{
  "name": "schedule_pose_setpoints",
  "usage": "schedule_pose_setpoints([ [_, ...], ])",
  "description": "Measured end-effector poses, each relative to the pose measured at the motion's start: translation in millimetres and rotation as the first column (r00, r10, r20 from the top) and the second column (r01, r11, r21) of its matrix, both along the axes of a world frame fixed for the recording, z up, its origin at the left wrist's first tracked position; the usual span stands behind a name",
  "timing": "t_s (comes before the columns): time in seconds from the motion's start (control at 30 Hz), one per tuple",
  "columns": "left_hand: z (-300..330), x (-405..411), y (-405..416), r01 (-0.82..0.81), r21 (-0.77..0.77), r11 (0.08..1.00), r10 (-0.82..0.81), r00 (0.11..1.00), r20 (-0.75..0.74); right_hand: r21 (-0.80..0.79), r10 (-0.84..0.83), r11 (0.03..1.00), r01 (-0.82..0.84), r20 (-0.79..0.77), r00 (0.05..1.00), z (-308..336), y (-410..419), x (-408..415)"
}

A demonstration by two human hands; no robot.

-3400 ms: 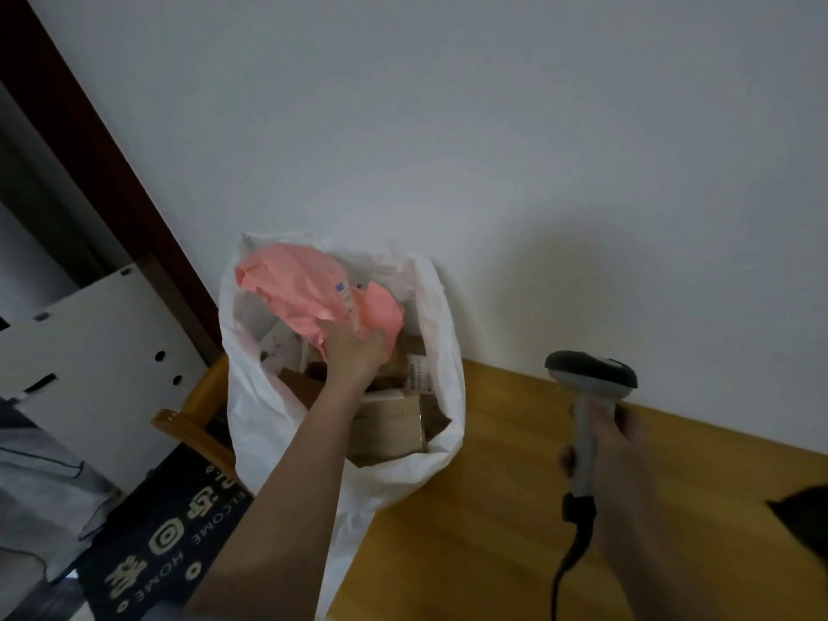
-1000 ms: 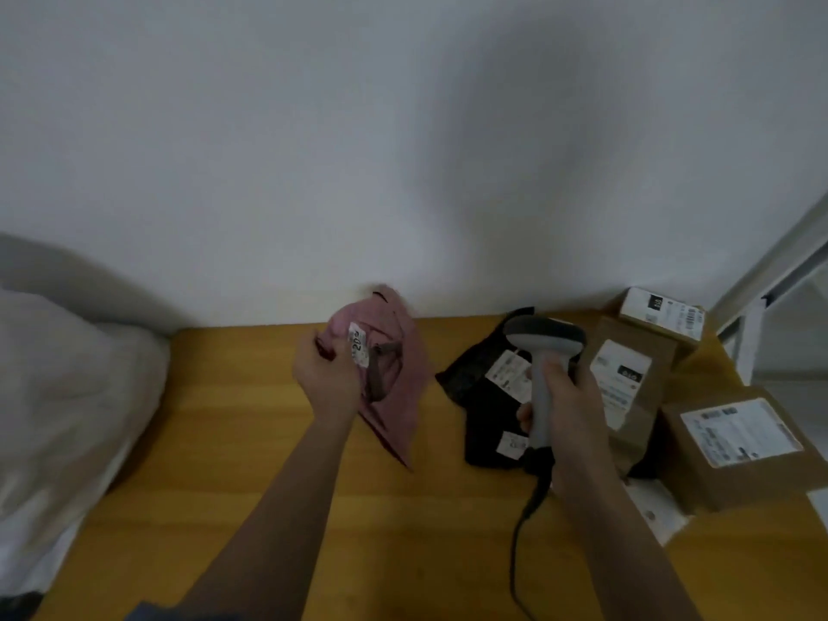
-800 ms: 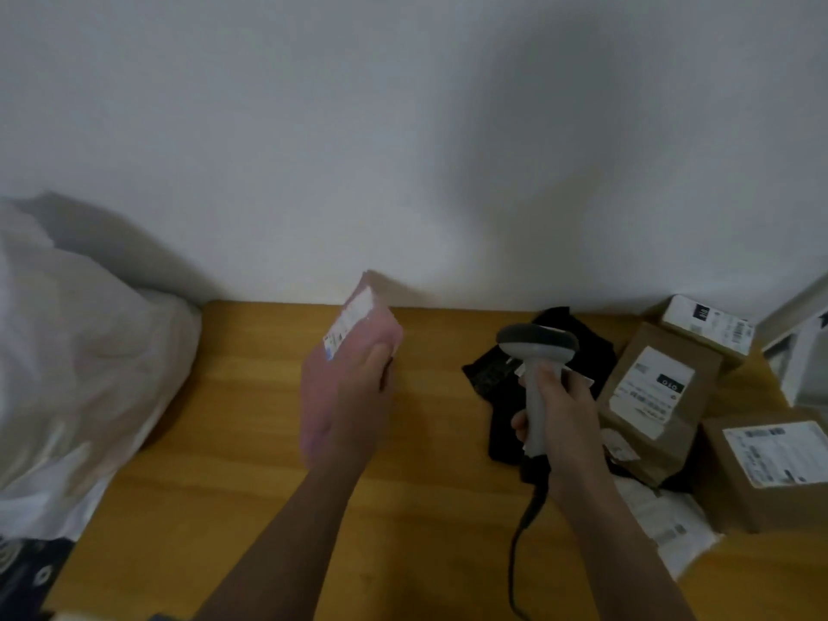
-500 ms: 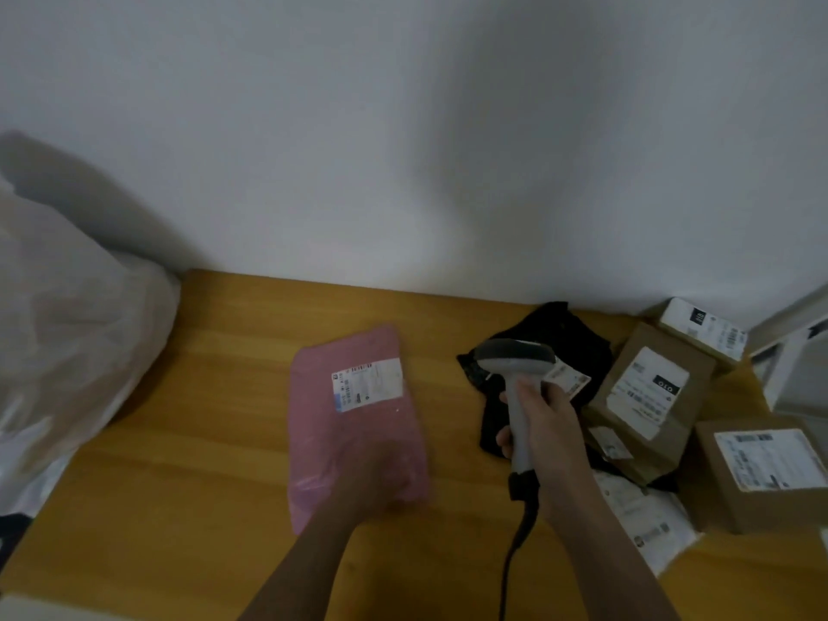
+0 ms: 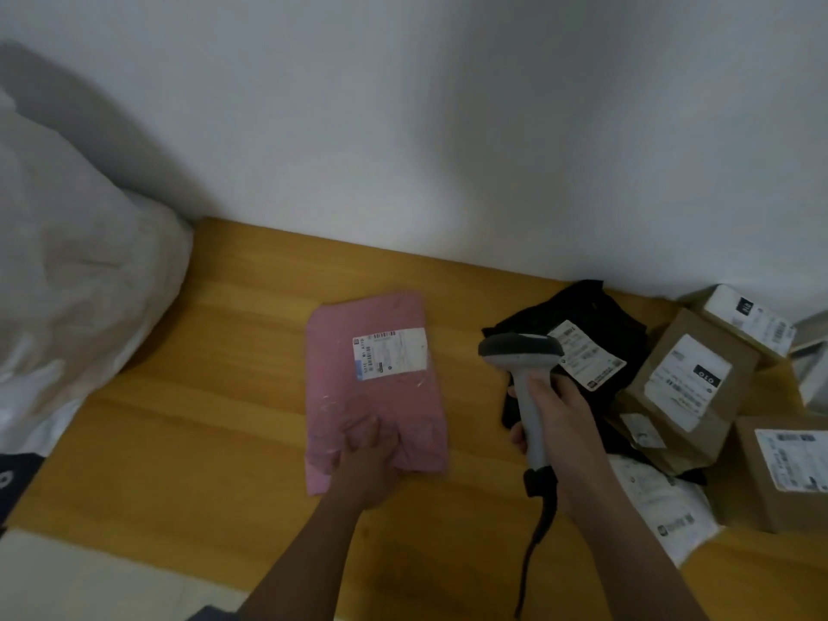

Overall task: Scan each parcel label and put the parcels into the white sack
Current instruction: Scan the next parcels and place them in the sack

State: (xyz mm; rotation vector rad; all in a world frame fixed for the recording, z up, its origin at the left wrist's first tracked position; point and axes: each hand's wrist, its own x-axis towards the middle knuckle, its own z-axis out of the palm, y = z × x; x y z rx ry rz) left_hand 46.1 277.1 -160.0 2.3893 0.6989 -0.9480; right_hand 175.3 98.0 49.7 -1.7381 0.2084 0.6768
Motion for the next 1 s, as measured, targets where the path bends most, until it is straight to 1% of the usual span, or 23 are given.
schedule_pose_setpoints([
  [0.1, -13.6, -7.6, 6.4, 0.083, 0.009, 0.997, -0.083, 0.996, 0.023, 0.006, 0.025, 1.0, -0.025, -0.011, 1.0, -2.2, 5.5, -3.3],
  [0.27, -6.9, -8.3, 4.2, 0.122, 0.048, 0.991, -0.124, 0.991, 0.052, 0.014, 0.073, 0.997, -0.073, 0.003, 0.997, -1.2, 12.6, -8.2],
  [0.4, 13.2, -14.0, 4.6, 0.161, 0.049, 0.986, -0.161, 0.987, -0.013, 0.024, 0.089, 0.996, -0.089, 0.018, 0.996, 2.2, 13.0, -10.2],
  [0.47, 24.7, -19.9, 9.1, 0.206, 0.072, 0.976, -0.205, 0.979, -0.018, 0.016, 0.095, 0.995, -0.095, 0.021, 0.995, 4.5, 11.2, -11.2],
  [0.53, 30.7, -22.4, 18.8, 0.27, 0.141, 0.952, -0.27, 0.963, -0.021, 0.012, 0.105, 0.994, -0.105, 0.022, 0.994, 6.8, 7.6, -11.9],
  [0.6, 37.2, -18.5, 33.5, 0.276, 0.306, 0.911, -0.28, 0.959, -0.033, 0.003, 0.116, 0.993, -0.116, 0.027, 0.993, 8.3, 3.2, -12.5],
  [0.67, 46.7, -14.2, 48.9, 0.249, 0.485, 0.838, -0.221, 0.968, -0.114, -0.012, 0.119, 0.993, -0.119, 0.034, 0.992, 9.3, -1.0, -14.3],
  [0.7, 50.7, -11.8, 54.9, 0.235, 0.536, 0.811, -0.181, 0.972, -0.151, -0.011, 0.114, 0.993, -0.113, 0.037, 0.993, 9.2, -3.0, -14.9],
  [0.73, 55.0, -9.1, 58.0, 0.204, 0.57, 0.796, -0.15, 0.979, -0.14, -0.008, 0.105, 0.994, -0.105, 0.038, 0.994, 8.1, -4.6, -15.9],
  [0.77, 55.6, -6.1, 57.5, 0.166, 0.583, 0.796, -0.142, 0.986, -0.086, -0.008, 0.097, 0.995, -0.097, 0.035, 0.995, 6.6, -5.8, -16.9],
  [0.8, 53.7, -3.3, 52.5, 0.134, 0.561, 0.817, -0.159, 0.987, -0.004, -0.012, 0.089, 0.996, -0.089, 0.03, 0.996, 4.4, -6.5, -18.0],
  [0.83, 50.4, -1.8, 43.0, 0.111, 0.498, 0.86, -0.18, 0.979, 0.092, -0.018, 0.082, 0.997, -0.081, 0.021, 0.996, 1.8, -6.5, -19.5],
  [0.87, 44.4, -2.0, 29.7, 0.103, 0.407, 0.908, -0.191, 0.964, 0.183, -0.019, 0.073, 0.997, -0.072, 0.009, 0.997, -1.0, -6.3, -20.4],
  [0.9, 38.3, -3.9, 15.7, 0.103, 0.309, 0.945, -0.18, 0.956, 0.231, -0.017, 0.063, 0.998, -0.064, -0.007, 0.998, -3.2, -6.1, -21.2],
  [0.93, 33.2, -7.5, 3.8, 0.107, 0.24, 0.965, -0.162, 0.961, 0.225, -0.013, 0.058, 0.998, -0.058, -0.024, 0.998, -5.2, -6.0, -21.8],
  [1.0, 25.0, -15.1, -7.6, 0.099, 0.217, 0.971, -0.142, 0.971, 0.192, -0.018, 0.068, 0.997, -0.068, -0.049, 0.997, -6.4, -6.3, -21.5],
])
